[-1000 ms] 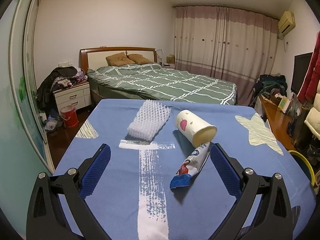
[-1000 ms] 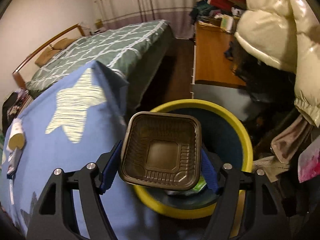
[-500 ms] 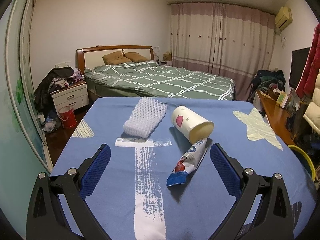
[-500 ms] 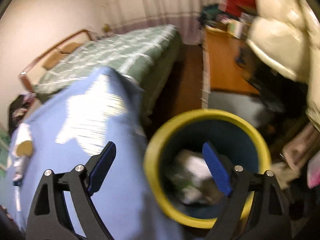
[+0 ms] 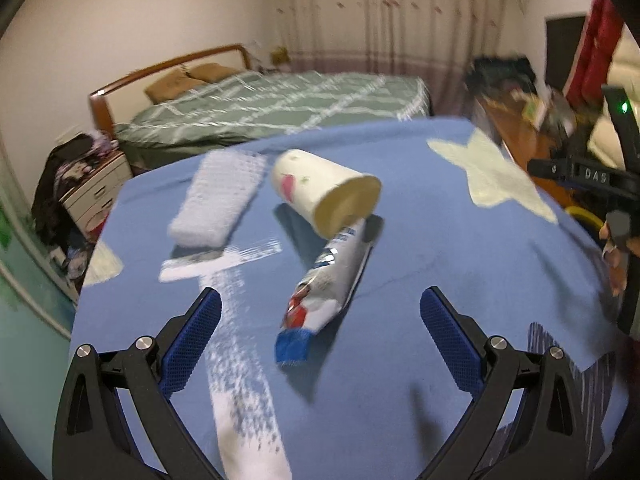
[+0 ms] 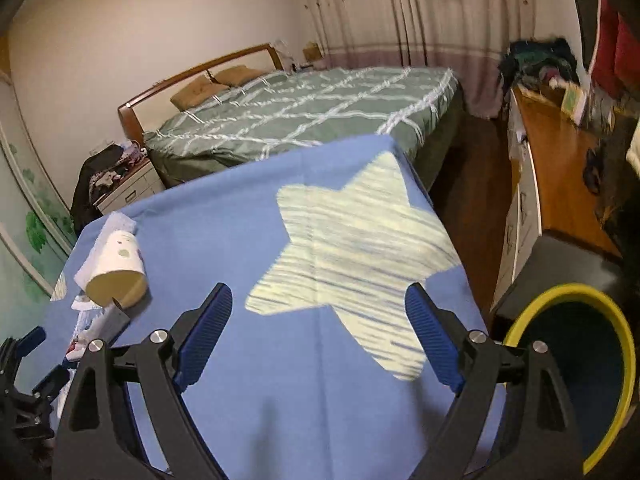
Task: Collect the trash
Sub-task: 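Move the left gripper toward the strawberry-print paper cup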
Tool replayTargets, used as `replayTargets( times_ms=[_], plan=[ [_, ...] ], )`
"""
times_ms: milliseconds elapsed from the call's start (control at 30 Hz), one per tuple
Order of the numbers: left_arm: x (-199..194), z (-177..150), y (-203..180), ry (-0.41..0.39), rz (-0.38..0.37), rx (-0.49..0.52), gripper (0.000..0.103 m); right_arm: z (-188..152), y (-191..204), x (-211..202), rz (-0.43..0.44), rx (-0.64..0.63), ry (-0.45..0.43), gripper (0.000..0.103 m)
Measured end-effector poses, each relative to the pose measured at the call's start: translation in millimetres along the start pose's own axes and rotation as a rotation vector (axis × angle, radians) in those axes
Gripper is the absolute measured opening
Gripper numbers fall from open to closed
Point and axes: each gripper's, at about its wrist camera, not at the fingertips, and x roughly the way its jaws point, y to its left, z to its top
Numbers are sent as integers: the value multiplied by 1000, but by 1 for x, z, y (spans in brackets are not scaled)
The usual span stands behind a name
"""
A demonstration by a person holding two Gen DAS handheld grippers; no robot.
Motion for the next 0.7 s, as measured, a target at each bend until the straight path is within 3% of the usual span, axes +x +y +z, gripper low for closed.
replayTargets(
  times_ms=[300,533,700],
  plan=[
    [48,30,-1,108,-52,10,95,-4,-2,-2,42,10,10,85],
    [68,71,4,137,-100,-56,95,-2,-5,-3,57,25,11,85],
    [89,89,-3,153,-41,-40,93,-2,-8,-3,62,36,13,85]
  ],
)
